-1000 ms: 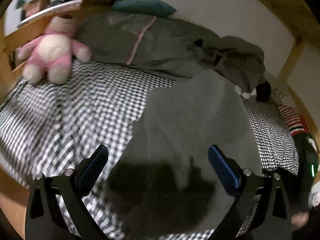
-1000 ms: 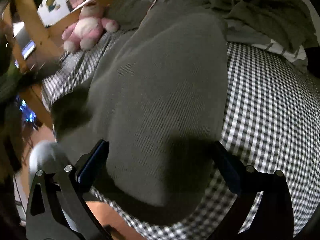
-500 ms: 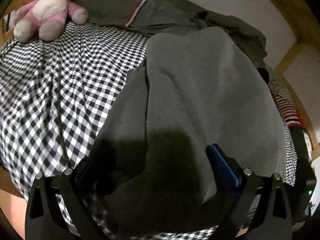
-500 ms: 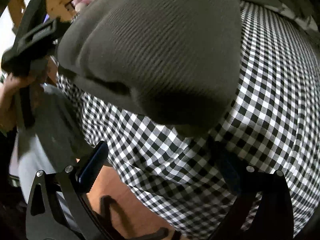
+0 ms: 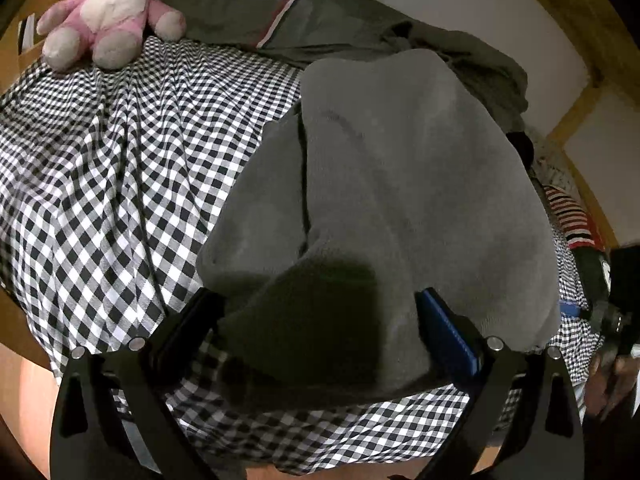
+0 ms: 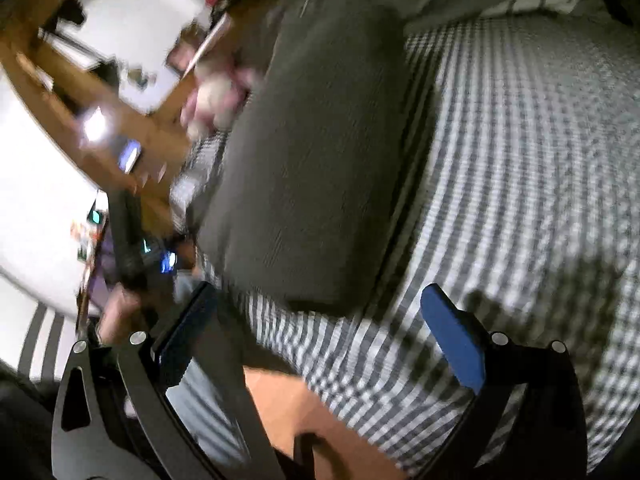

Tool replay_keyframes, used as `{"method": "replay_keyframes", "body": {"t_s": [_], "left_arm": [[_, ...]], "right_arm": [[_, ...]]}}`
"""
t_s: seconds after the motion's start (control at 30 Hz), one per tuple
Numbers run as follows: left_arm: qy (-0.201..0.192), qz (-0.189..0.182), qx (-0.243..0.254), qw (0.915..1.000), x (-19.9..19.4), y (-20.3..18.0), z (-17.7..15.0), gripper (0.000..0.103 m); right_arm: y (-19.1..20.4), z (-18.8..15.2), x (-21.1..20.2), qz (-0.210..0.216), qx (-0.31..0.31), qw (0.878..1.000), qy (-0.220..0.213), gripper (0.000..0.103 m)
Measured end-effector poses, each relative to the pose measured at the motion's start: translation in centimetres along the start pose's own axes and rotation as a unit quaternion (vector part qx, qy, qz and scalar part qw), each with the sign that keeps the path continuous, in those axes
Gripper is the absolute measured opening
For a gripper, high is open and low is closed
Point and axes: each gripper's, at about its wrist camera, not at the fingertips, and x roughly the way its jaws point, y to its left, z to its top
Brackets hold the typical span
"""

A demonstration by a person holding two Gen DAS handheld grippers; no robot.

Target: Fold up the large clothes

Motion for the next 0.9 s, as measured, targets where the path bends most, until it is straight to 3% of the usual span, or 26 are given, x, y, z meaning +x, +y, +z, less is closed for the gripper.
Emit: {"method": "replay_keyframes", "body": {"t_s": [0.07, 0.2, 0.3, 0.37, 0.63, 0.77, 0.83, 0.9], "left_arm": [[-0.001, -0.001, -0.001, 1.0, 0.3, 0.1, 0.0, 0.099], [0.008, -0.019, -0.021, 0.9996, 0.2, 0.6, -0.4, 0.099], [0.029, -0.047, -0.056, 0.9969, 1.4, 1.8, -0.7, 0.099], [0.023, -0.059, -0.066, 0.9958, 1.4, 2.1, -1.1, 0.099], [0.019, -0.053, -0.058, 0.9967, 2.0, 1.4, -0.7, 0.099], [0.027, -0.02, -0.023, 0.9992, 0.3, 0.7, 1.0, 0.099], [0.004, 0.002, -0.002, 1.0, -2.2, 0.4, 2.7, 0.099], [-0.041, 0.007, -0.014, 0.999, -5.4, 1.1, 5.0, 0.099]], "right_arm": [[-1.2, 2.2, 0.5, 0.02, 0.015, 1.0, 0.007, 0.1], [-3.0, 6.4, 5.5, 0.054, 0.039, 0.996, 0.064, 0.1], [-3.5, 6.7, 8.4, 0.109, 0.065, 0.988, 0.093, 0.101], [-3.7, 6.3, 9.5, 0.142, 0.082, 0.981, 0.102, 0.1], [-4.7, 4.5, 11.4, 0.208, 0.121, 0.965, 0.103, 0.101], [-4.4, 4.2, 12.1, 0.218, 0.123, 0.963, 0.097, 0.101], [-4.8, 4.1, 11.9, 0.221, 0.121, 0.963, 0.096, 0.101], [-5.7, 3.8, 11.7, 0.226, 0.123, 0.961, 0.1, 0.101]]}}
